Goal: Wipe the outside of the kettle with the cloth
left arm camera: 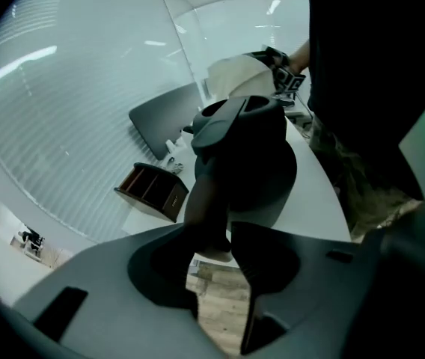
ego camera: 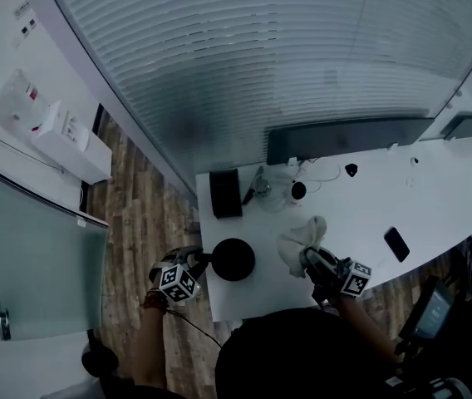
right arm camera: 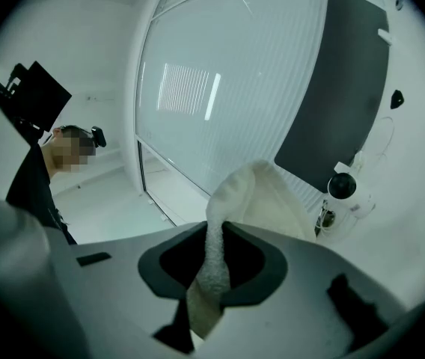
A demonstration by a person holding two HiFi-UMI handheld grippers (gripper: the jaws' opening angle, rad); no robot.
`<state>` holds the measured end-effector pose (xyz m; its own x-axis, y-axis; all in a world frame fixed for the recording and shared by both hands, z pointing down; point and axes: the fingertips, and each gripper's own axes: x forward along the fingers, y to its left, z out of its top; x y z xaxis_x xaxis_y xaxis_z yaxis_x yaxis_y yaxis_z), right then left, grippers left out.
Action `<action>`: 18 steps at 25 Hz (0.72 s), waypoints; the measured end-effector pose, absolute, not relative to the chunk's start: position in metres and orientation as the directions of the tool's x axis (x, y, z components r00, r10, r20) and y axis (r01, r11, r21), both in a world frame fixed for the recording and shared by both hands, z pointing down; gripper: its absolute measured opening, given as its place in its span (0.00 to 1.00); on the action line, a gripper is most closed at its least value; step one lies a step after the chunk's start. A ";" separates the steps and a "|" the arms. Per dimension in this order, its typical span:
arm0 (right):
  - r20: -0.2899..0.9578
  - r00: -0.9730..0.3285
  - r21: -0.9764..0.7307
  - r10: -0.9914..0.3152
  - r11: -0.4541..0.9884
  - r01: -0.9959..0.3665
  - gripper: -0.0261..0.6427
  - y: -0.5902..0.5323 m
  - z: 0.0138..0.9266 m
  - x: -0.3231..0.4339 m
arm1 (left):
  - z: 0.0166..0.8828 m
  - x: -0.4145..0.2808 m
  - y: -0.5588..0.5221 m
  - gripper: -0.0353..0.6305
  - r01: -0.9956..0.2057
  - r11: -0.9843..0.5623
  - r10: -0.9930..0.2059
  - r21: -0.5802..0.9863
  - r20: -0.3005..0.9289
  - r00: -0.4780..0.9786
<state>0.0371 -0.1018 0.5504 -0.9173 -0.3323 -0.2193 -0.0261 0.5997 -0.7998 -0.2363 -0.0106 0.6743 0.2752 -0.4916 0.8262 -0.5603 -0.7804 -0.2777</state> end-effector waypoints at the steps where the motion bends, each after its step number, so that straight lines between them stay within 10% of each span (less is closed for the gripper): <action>1: -0.216 -0.917 -0.803 -0.337 0.595 -0.030 0.12 -0.097 0.552 0.037 | 0.674 -0.237 -0.010 0.28 -0.577 -0.766 -0.507 -0.284 0.818 0.270; 18: -0.160 -0.926 -0.796 -0.342 0.600 -0.084 0.12 -0.064 0.556 0.031 | 0.673 -0.228 0.036 0.26 -0.817 -0.552 -0.597 -0.167 0.763 0.248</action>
<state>0.0310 -0.0636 0.5556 -0.9259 -0.3420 -0.1604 -0.0837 0.5998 -0.7957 -0.2281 0.0355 0.6730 0.2477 -0.5974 0.7628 -0.8166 -0.5524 -0.1674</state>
